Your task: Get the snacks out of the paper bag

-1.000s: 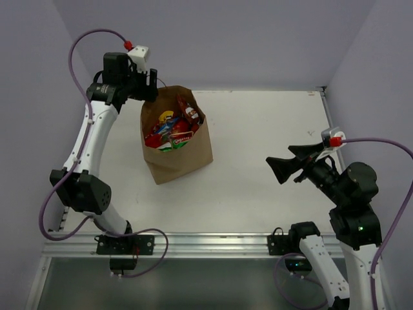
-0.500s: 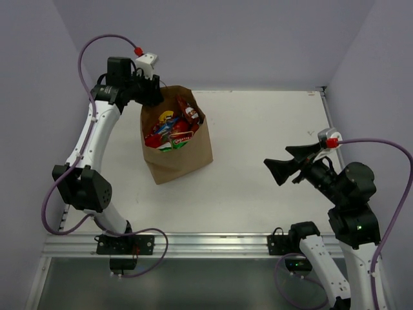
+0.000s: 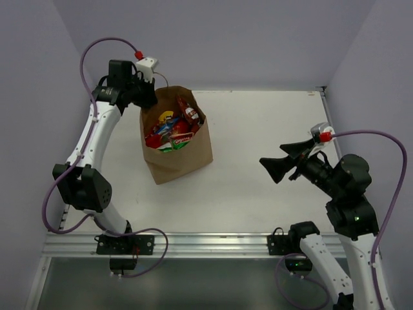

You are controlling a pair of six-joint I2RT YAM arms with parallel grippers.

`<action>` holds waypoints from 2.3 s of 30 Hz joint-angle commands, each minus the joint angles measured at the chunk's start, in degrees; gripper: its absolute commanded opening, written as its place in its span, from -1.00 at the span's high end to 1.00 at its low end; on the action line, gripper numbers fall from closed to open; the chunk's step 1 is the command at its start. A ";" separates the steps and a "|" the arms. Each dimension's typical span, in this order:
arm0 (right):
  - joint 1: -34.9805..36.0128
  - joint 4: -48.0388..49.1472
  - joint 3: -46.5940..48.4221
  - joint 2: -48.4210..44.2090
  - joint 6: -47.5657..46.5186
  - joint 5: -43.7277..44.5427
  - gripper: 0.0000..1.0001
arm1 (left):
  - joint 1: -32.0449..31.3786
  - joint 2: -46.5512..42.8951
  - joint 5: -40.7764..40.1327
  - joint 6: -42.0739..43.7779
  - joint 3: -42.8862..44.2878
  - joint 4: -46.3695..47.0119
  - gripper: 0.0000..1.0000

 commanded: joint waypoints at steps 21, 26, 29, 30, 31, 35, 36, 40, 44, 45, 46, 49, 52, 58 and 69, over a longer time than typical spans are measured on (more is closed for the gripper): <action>44.02 5.46 35.68 47.45 -6.53 25.07 -0.98 | -14.71 -24.10 -29.09 4.49 -9.45 11.00 1.00; 46.32 4.84 39.90 53.95 -2.50 28.24 -0.58 | -16.39 -27.62 -30.41 2.02 -16.13 11.00 1.00; 46.85 8.09 39.47 57.12 1.90 29.73 -0.50 | -16.66 -28.59 -30.75 1.14 -16.67 11.00 1.00; 46.85 9.14 39.03 58.17 4.69 29.74 -0.48 | -16.75 -28.59 -31.02 0.88 -16.58 11.00 1.00; 46.85 10.72 38.33 58.70 6.11 31.13 -0.46 | -16.83 -28.59 -31.28 0.70 -16.49 11.00 1.00; 46.85 12.49 38.58 62.30 12.70 34.82 -0.46 | -17.19 -28.59 -30.76 0.17 -15.88 11.00 1.00; 46.85 12.58 38.85 63.09 13.68 35.62 -0.46 | -17.27 -28.59 -30.84 0.00 -15.79 11.00 1.00; 46.85 12.41 39.81 66.96 18.60 40.36 -0.48 | -17.45 -28.42 -31.72 -0.62 -15.88 11.09 1.00; 46.85 10.29 41.22 70.04 22.91 44.94 -0.51 | -17.54 -28.33 -32.25 -1.06 -16.05 11.26 1.00; 46.94 10.38 41.22 70.48 23.87 45.38 -0.52 | -17.54 -28.42 -32.25 -1.14 -16.05 11.35 1.00; 46.85 10.29 41.31 70.92 24.32 46.16 -0.52 | -17.54 -28.42 -32.16 -1.32 -16.05 11.35 1.00; 46.76 12.56 40.70 72.42 24.32 46.79 -0.47 | -17.63 -28.42 -31.99 -1.50 -16.32 11.44 1.00; 46.76 14.68 40.26 73.03 23.71 46.52 -0.41 | -17.63 -28.42 -31.90 -1.59 -16.84 11.53 1.00; 46.76 15.05 39.73 70.94 24.32 48.27 -0.43 | -17.63 -28.77 -32.51 -1.59 -17.89 11.44 1.00; 46.85 13.55 42.62 68.46 18.08 52.33 -0.36 | -17.63 -29.12 -33.92 -1.32 -17.20 11.35 1.00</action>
